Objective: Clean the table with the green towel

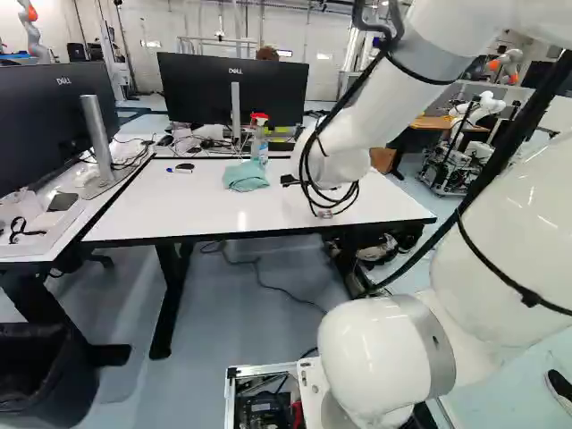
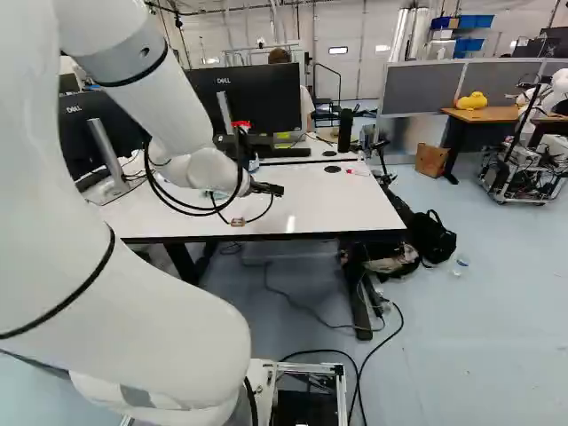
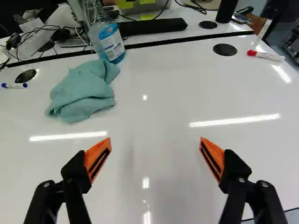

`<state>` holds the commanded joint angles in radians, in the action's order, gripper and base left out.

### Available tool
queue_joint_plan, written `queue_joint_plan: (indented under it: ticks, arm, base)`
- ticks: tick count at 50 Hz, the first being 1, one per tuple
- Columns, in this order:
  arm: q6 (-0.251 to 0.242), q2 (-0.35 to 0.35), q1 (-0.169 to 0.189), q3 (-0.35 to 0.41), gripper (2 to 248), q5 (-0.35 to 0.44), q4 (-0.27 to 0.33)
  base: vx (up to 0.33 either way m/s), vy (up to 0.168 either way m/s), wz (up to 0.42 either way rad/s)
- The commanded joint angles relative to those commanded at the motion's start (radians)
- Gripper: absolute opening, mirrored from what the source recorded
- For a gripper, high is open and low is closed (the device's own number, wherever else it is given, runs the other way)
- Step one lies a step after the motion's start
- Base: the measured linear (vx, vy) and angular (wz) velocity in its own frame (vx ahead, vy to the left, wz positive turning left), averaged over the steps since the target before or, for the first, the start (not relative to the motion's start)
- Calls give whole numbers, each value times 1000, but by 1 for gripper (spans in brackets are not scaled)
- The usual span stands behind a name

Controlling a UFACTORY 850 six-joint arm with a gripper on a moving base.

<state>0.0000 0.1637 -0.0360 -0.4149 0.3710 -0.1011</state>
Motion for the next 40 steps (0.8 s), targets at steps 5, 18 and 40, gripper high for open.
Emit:
queue_joint_plan:
  ticks: [5, 18, 40]
  arm:
    - [0, 12, 4, 34, 247, 52, 10]
    - [0, 40, 12, 113, 247, 172, 35]
    - [0, 77, 24, 219, 247, 335, 68]
  base:
    - [0, 0, 0]
    - [0, 0, 0]
    - [0, 0, 0]
